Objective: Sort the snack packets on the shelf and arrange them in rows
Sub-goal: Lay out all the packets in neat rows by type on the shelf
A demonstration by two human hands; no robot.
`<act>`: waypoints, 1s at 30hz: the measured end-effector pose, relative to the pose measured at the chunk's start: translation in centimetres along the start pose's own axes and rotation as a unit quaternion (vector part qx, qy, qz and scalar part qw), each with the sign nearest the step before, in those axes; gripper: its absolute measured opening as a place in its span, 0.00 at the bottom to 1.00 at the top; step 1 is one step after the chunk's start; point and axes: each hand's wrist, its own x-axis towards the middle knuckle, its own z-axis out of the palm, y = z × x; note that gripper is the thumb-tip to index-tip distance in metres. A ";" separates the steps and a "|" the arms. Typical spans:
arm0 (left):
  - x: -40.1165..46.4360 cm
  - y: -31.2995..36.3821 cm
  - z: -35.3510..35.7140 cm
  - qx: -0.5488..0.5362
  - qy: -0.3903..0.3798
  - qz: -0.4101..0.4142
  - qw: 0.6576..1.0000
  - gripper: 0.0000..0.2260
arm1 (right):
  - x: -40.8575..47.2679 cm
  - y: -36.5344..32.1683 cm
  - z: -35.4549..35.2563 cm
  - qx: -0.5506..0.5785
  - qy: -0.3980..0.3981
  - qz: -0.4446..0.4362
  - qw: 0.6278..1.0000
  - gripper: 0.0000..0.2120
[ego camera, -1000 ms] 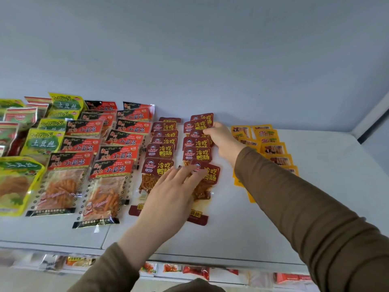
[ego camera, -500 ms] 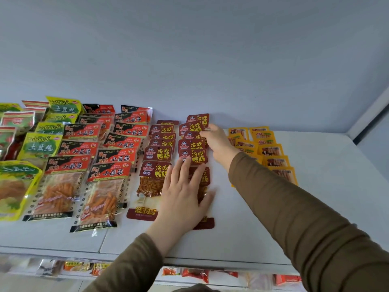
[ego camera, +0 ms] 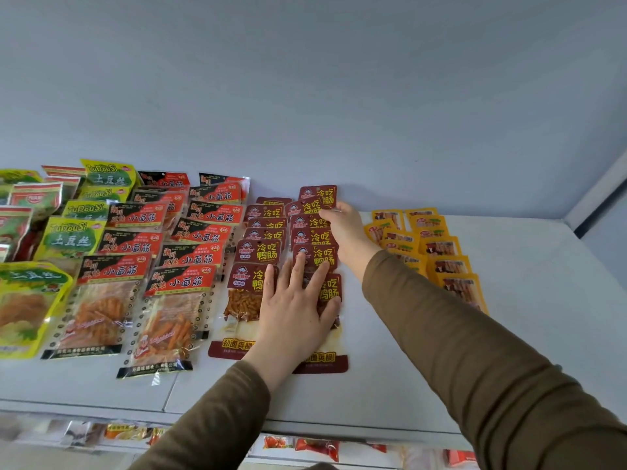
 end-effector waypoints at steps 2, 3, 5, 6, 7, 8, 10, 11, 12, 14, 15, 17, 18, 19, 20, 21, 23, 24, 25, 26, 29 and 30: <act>0.1 0.0 -0.1 0.001 -0.002 -0.003 1.000 0.31 | 0.0 -0.1 -0.1 -0.002 0.007 -0.001 1.000 0.11; 0.2 0.1 -0.1 0.003 -0.004 -0.005 1.000 0.31 | 0.1 -0.2 -0.1 -0.003 0.008 -0.001 1.000 0.10; 0.2 0.1 -0.1 0.009 -0.006 -0.006 1.000 0.31 | 0.0 -0.4 -0.1 -0.012 0.003 0.006 1.000 0.11; 0.2 0.1 -0.2 0.011 -0.009 -0.005 1.000 0.31 | 0.0 -0.5 0.0 -0.018 -0.002 0.007 1.000 0.12; 0.2 0.0 -0.4 0.013 -0.013 -0.004 1.000 0.31 | 0.2 -0.6 0.0 -0.030 -0.004 0.000 1.000 0.10; 0.2 -0.1 -0.6 0.014 -0.018 -0.003 1.000 0.31 | 0.3 -0.7 0.1 -0.043 -0.005 -0.011 0.999 0.07; 0.4 -0.4 -1.1 0.009 -0.026 -0.002 1.000 0.32 | 0.3 -0.9 0.0 -0.065 -0.007 -0.028 0.997 0.05; 0.5 -0.6 -1.5 0.002 -0.026 -0.002 1.000 0.32 | 0.4 -0.9 -0.1 -0.076 -0.009 -0.032 0.997 0.05; 0.8 -0.8 -1.8 -0.009 -0.021 -0.004 1.000 0.33 | 0.4 -1.0 -0.3 -0.079 -0.009 -0.035 0.996 0.06; 2.1 -1.6 -2.6 -0.027 -0.010 -0.014 0.999 0.33 | 0.3 -0.8 -0.8 -0.073 0.004 -0.033 0.997 0.11; 3.2 -2.2 -3.1 -0.030 -0.006 -0.022 0.999 0.34 | 0.1 -0.7 -1.0 -0.069 0.011 -0.030 0.997 0.11; 6.1 -3.8 -4.0 -0.025 -0.008 -0.039 0.999 0.33 | -0.4 -0.2 -1.2 -0.053 0.024 -0.022 0.998 0.10; 7.7 -4.6 -4.5 -0.020 -0.012 -0.048 0.999 0.33 | -0.7 0.0 -1.1 -0.038 0.030 -0.016 0.999 0.10; 9.0 -5.3 -4.8 -0.014 -0.019 -0.056 0.998 0.33 | -1.2 0.2 -0.9 -0.027 0.033 -0.013 0.999 0.10; 10.2 -5.9 -5.0 -0.010 -0.027 -0.058 0.998 0.33 | -1.6 0.4 -0.6 -0.021 0.024 -0.017 0.999 0.11; 11.1 -6.3 -4.9 -0.010 -0.034 -0.055 0.998 0.32 | -2.0 0.6 -0.2 -0.019 0.012 -0.022 1.000 0.15; 12.4 -6.7 -4.3 -0.013 -0.042 -0.038 0.998 0.31 | -2.5 0.8 0.2 -0.019 0.007 -0.033 0.999 0.20; 12.8 -6.7 -3.9 -0.012 -0.048 -0.032 0.998 0.31 | -2.8 0.9 0.4 -0.019 0.013 -0.039 0.999 0.22; 13.2 -6.7 -3.6 -0.010 -0.056 -0.027 0.998 0.31 | -3.0 0.9 0.5 -0.017 0.023 -0.045 0.999 0.23; 13.5 -6.6 -3.3 -0.009 -0.066 -0.022 0.998 0.31 | -3.1 0.9 0.5 -0.017 0.030 -0.049 0.998 0.23; 14.3 -6.5 -2.5 -0.018 -0.073 -0.011 0.997 0.30 | -3.1 0.8 0.7 -0.016 0.034 -0.052 0.998 0.24; 14.5 -6.5 -2.2 -0.018 -0.066 -0.008 0.998 0.29 | -3.1 0.9 0.7 -0.014 0.033 -0.054 0.998 0.25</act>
